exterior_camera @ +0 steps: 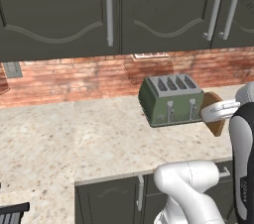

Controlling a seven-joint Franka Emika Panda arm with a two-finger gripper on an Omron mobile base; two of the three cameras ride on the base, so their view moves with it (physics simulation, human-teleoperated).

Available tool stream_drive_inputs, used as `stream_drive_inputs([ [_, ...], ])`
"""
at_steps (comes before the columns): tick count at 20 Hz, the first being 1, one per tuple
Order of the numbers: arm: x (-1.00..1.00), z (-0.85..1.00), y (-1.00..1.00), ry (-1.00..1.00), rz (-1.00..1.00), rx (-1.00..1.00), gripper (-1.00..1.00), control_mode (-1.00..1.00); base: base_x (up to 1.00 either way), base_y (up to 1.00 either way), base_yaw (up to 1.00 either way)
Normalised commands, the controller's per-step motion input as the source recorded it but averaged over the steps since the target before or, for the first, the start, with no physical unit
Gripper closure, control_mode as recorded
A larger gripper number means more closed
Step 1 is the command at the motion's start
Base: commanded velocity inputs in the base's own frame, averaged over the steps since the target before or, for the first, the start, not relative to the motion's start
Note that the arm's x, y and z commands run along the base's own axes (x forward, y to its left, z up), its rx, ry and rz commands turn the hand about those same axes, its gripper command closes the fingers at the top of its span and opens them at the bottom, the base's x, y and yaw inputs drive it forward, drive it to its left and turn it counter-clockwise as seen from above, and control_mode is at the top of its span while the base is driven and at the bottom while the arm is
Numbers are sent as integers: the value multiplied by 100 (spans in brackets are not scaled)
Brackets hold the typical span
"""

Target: Start the toaster. Once the lever pops up, take the bread to the plate on the dining counter.

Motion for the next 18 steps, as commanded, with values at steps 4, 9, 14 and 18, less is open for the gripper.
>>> stream_drive_inputs([
  [4,-20,2,0,0,0,0,100,-100,0,0,0],
  [9,-12,0,0,0,0,0,100,-100,0,0,0],
  [14,-1,0,0,0,0,0,100,-100,0,0,0],
  [18,0,0,0,0,0,0,100,-100,0,0,0],
])
